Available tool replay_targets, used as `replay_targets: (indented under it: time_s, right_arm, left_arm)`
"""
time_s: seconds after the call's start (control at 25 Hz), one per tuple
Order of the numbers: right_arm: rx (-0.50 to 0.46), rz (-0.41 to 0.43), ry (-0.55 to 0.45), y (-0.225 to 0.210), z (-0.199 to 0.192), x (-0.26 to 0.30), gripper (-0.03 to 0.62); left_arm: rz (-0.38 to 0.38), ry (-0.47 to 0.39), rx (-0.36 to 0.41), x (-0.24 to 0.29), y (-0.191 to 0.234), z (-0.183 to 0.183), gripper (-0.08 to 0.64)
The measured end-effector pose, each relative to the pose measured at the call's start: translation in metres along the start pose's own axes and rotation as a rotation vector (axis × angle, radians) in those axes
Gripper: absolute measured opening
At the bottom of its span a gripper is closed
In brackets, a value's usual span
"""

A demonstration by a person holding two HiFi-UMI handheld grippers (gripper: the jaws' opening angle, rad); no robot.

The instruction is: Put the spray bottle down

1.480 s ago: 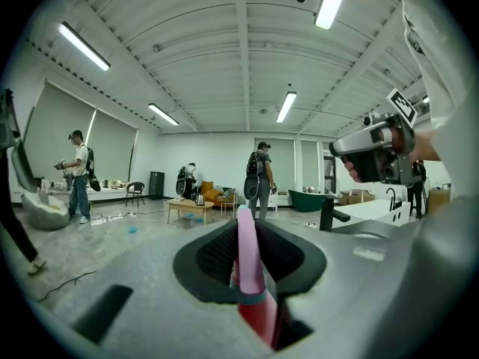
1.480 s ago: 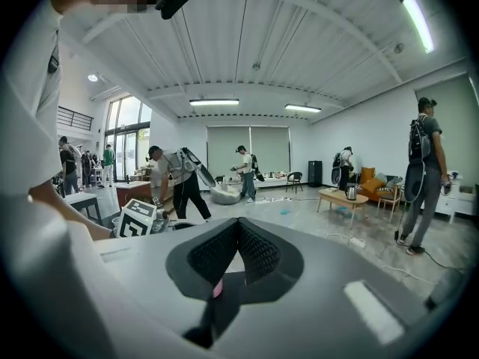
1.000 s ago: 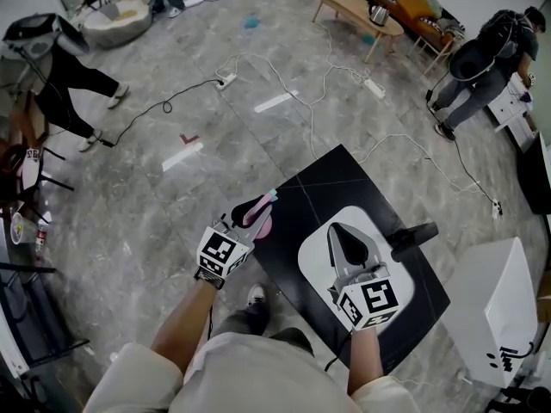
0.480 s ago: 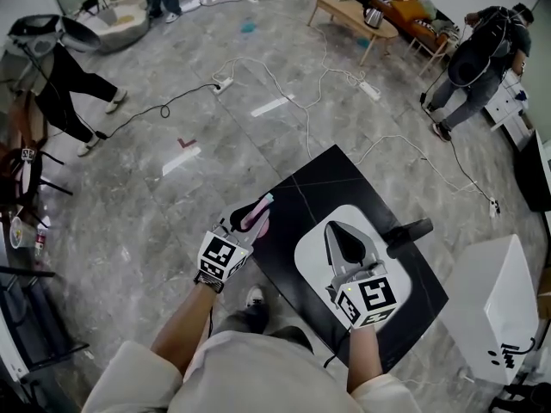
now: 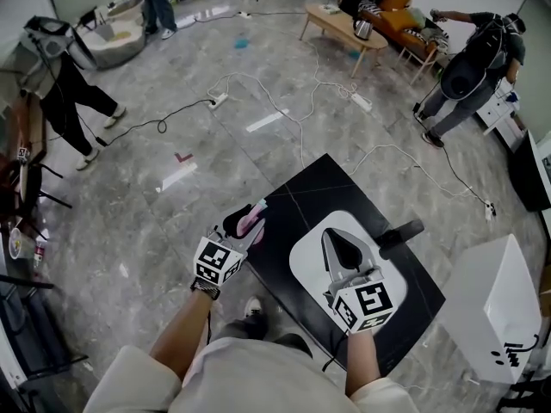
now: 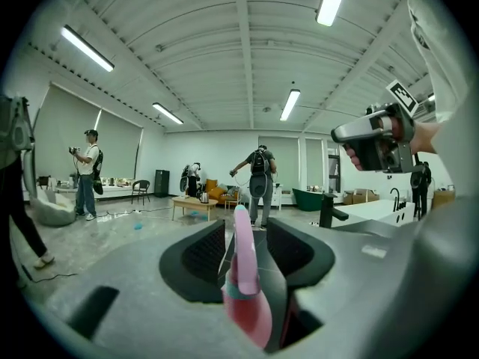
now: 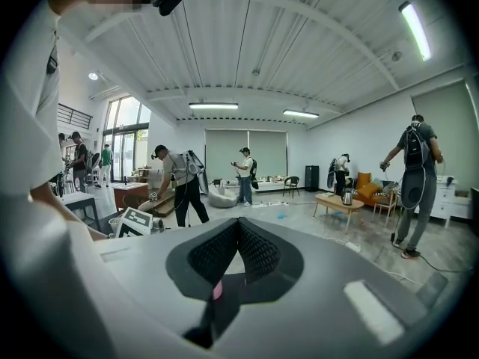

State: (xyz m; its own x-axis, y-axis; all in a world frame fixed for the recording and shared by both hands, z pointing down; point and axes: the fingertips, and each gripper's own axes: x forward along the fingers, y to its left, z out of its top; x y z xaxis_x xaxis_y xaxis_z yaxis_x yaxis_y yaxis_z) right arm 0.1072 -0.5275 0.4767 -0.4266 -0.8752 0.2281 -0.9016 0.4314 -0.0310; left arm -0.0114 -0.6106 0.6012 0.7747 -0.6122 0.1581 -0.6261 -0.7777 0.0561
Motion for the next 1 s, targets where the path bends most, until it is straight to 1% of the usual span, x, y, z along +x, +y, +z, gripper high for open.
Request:
replay_targets:
  time_s: [0.12,0.28,0.48,0.76,0.88,1.0]
  right_arm:
    - [-0.005,-0.003,-0.009,0.001,0.0,-0.006,0.008]
    - [-0.009,-0.006,-0.024,0.004,0.003,-0.015,0.008]
    - [-0.017,-0.008,-0.045,0.008,0.011,-0.028,0.008]
    - [-0.022,-0.007,-0.069,0.012,0.016,-0.055,0.008]
    - [-0.02,-0.013,-0.077,0.012,0.016,-0.072,0.008]
    - [-0.019,-0.014,-0.084,0.013,0.018,-0.09,0.008]
  left_arm:
    - [0.002,-0.03,-0.005,-0.006,-0.001,0.009,0.19]
    - [0.0,-0.037,0.018,-0.015,-0.007,0.016,0.192]
    - [0.03,-0.043,0.042,-0.028,-0.013,0.029,0.189]
    - [0.086,-0.032,0.093,-0.045,-0.031,0.047,0.15]
    - [0.13,-0.018,0.12,-0.054,-0.04,0.053,0.101]
    - [0.166,-0.031,0.129,-0.065,-0.049,0.066,0.076]
